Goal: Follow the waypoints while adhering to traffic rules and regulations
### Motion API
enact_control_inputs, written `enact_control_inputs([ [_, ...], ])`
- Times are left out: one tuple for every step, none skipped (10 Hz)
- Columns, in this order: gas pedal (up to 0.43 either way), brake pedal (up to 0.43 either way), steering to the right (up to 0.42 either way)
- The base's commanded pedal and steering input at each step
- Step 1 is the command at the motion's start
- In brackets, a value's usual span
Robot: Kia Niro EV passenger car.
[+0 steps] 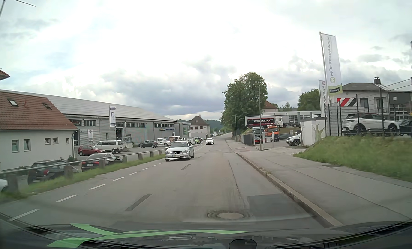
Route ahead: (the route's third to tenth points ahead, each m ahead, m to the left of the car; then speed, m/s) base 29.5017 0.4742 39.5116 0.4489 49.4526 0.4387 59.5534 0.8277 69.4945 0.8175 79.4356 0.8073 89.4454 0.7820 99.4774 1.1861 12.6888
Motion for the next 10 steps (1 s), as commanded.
enact_control_inputs([
  [0.079,0.000,-0.010],
  [0.079,0.000,-0.010],
  [0.079,0.000,-0.011],
  [0.079,0.000,-0.010],
  [0.079,0.000,-0.008],
  [0.079,0.000,-0.008],
  [0.079,0.000,-0.006],
  [0.079,0.000,-0.004],
  [0.079,0.000,-0.003],
  [0.079,0.000,-0.003],
])
